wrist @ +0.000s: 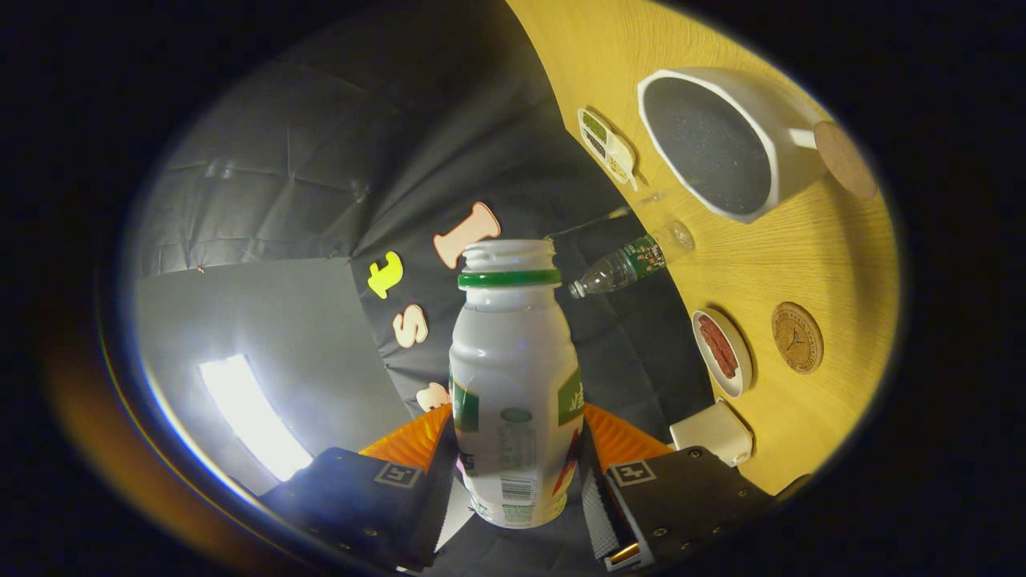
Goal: Take the bottle from table, then pour the juice into the cup, finally place the bottle on the coaster
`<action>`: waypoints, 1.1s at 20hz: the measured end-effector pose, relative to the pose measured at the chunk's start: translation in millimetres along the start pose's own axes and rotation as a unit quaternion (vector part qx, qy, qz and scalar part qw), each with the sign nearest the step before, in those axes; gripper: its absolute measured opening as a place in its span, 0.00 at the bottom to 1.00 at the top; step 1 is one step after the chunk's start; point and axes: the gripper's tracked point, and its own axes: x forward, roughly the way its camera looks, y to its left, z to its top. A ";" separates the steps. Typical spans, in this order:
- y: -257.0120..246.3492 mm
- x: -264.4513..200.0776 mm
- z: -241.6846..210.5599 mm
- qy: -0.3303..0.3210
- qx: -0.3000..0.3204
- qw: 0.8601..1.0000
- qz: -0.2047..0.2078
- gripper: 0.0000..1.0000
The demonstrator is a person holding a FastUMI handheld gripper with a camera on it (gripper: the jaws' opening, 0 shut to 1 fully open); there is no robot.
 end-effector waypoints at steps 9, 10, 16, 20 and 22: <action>2.0 0.4 6.1 -0.013 0.029 0.999 0.005 0.70; 1.5 1.0 7.2 -0.013 0.030 0.999 0.005 0.70; 4.0 -1.0 11.9 -0.022 0.044 0.999 0.007 0.70; 4.2 -0.7 14.0 -0.025 0.055 0.998 0.007 0.70; 3.9 -1.4 15.8 -0.027 0.060 0.998 0.006 0.70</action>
